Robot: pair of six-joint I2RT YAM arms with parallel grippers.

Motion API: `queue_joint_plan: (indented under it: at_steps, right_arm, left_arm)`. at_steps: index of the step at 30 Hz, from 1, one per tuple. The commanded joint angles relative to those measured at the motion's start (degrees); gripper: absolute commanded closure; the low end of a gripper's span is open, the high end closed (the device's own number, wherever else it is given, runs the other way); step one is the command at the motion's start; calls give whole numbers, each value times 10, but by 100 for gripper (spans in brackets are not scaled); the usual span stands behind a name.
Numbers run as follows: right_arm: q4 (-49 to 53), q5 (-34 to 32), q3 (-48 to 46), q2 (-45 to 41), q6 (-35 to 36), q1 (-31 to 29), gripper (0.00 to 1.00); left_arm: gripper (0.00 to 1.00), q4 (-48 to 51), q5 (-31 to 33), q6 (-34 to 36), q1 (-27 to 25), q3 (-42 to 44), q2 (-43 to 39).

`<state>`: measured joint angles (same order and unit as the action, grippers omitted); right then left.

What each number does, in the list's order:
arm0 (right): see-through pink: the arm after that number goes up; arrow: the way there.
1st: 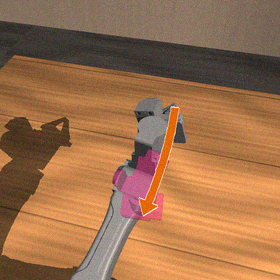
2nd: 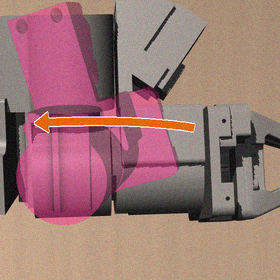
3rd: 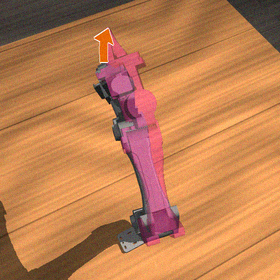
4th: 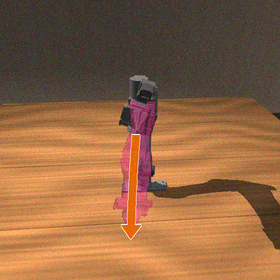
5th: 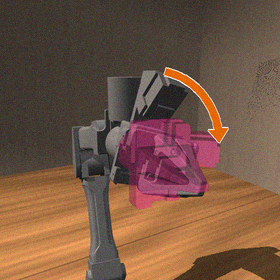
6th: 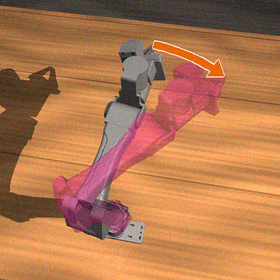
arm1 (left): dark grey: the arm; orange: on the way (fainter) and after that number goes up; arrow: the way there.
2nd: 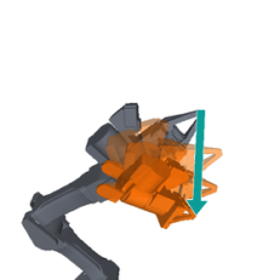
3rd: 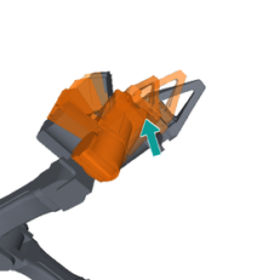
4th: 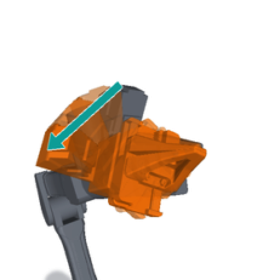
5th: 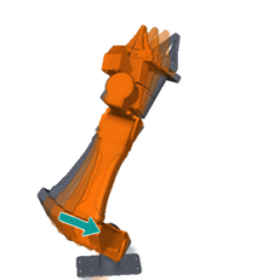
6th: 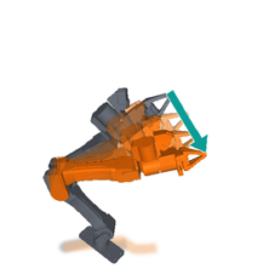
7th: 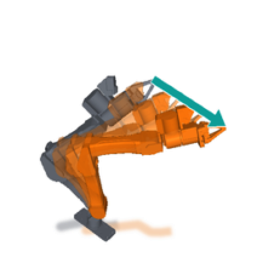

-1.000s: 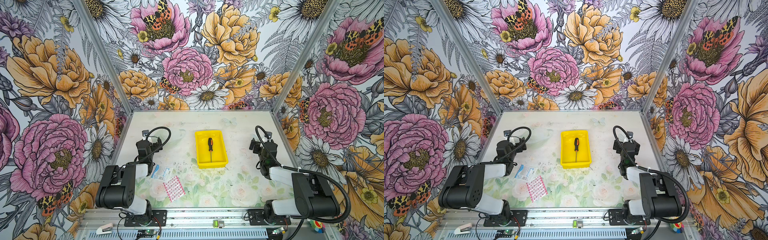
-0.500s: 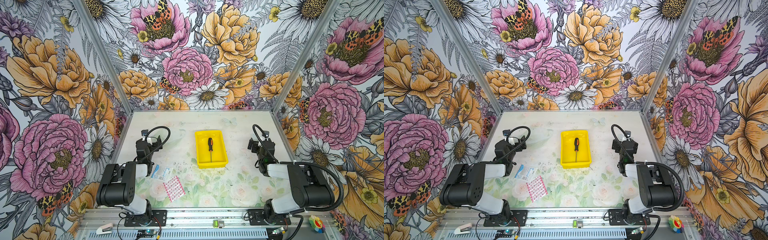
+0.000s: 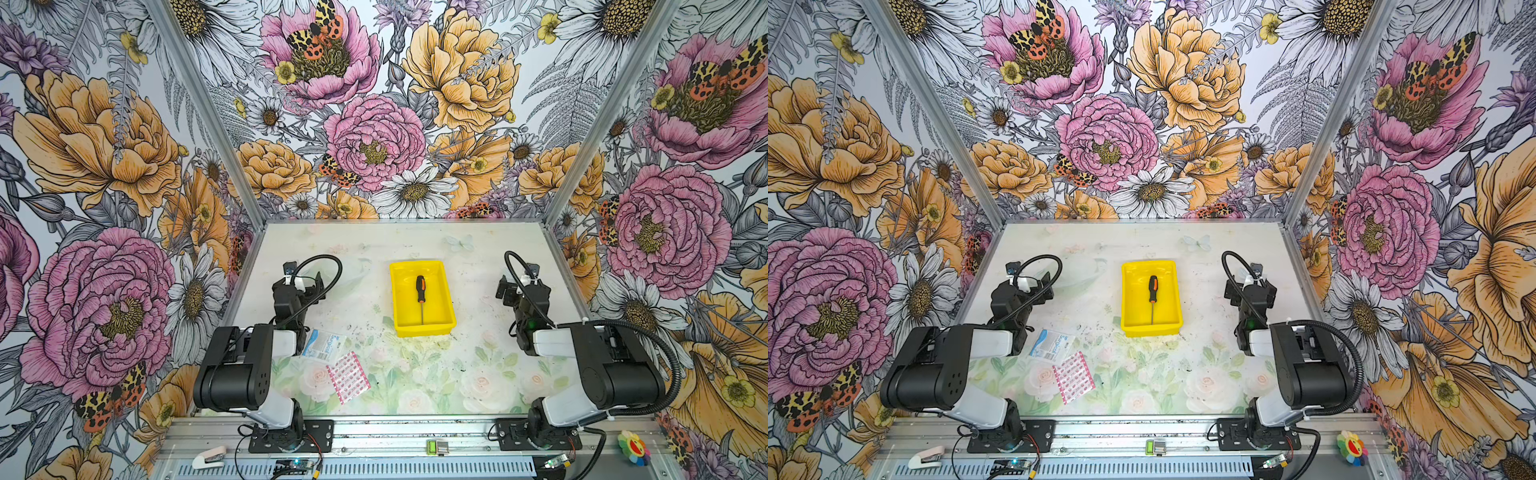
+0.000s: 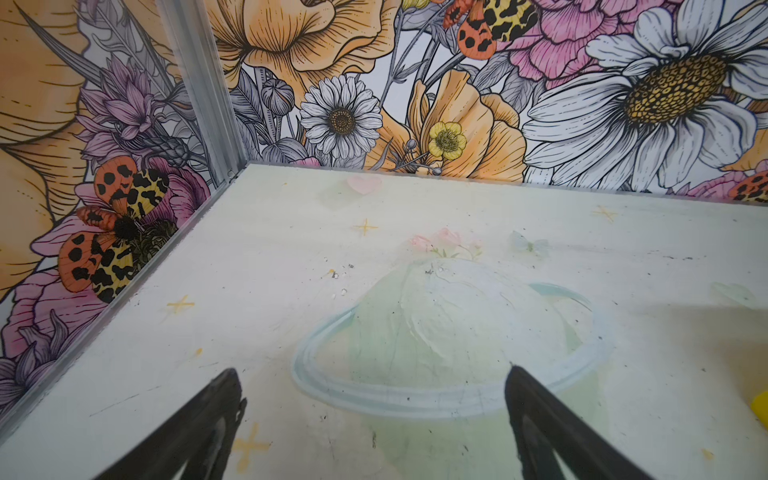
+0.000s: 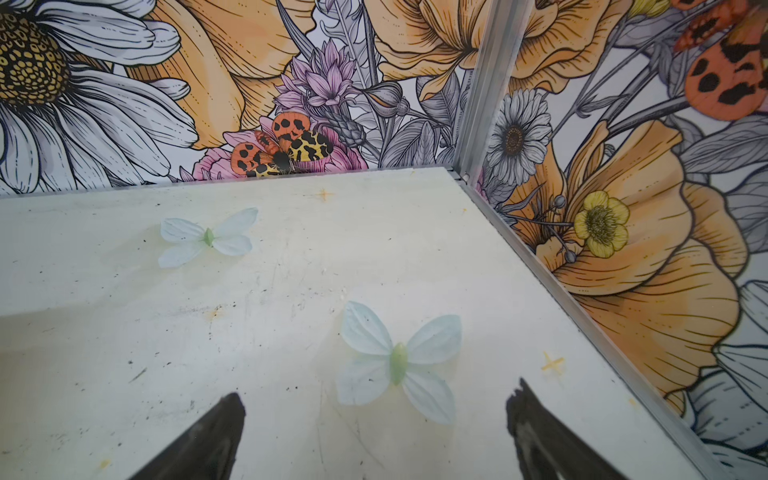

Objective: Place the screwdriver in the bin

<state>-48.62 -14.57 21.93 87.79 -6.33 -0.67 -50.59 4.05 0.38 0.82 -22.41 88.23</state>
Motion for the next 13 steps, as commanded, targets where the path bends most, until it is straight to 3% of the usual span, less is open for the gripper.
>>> queue_joint_plan:
  at_steps: [1,13]
  right_arm:
    - [-25,-8,-4,1,1,1,0]
    - [-23,-8,-4,0,0,1,1]
  left_arm:
    - [1,-30,20,-1,-5,8,6]
    - [1,-31,12,4,-6,7,7]
